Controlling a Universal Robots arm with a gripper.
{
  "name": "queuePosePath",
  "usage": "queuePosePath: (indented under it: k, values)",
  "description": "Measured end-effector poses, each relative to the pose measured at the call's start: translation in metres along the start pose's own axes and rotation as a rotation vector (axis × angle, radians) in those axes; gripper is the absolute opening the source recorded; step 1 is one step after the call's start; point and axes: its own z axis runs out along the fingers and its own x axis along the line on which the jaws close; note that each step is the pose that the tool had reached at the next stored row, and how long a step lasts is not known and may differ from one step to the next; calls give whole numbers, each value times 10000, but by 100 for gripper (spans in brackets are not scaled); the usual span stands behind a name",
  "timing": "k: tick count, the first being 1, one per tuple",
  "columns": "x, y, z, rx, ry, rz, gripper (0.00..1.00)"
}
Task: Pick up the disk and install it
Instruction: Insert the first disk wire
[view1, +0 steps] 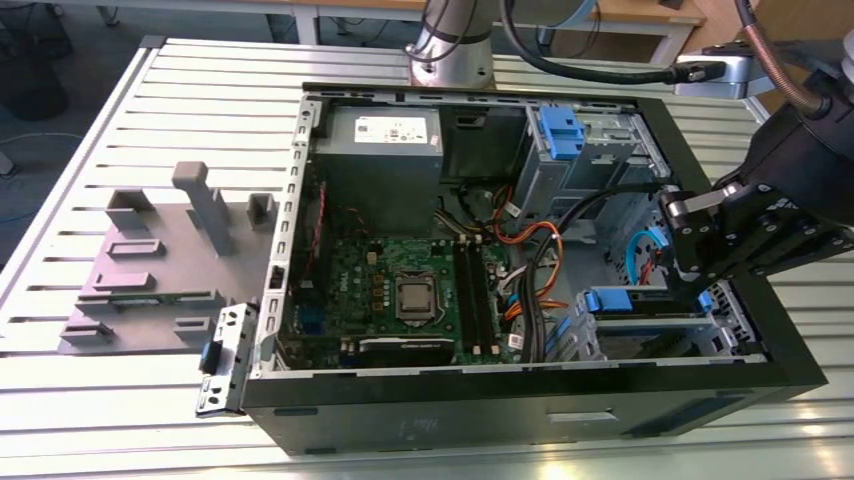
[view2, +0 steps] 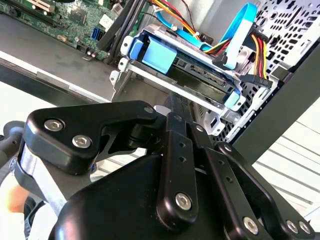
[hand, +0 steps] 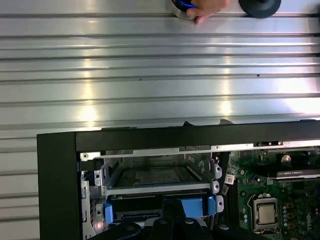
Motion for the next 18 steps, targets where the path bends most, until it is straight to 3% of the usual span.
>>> queuePosePath:
  k: [18]
  values:
    - [0, 0, 0, -28, 5, -378, 11]
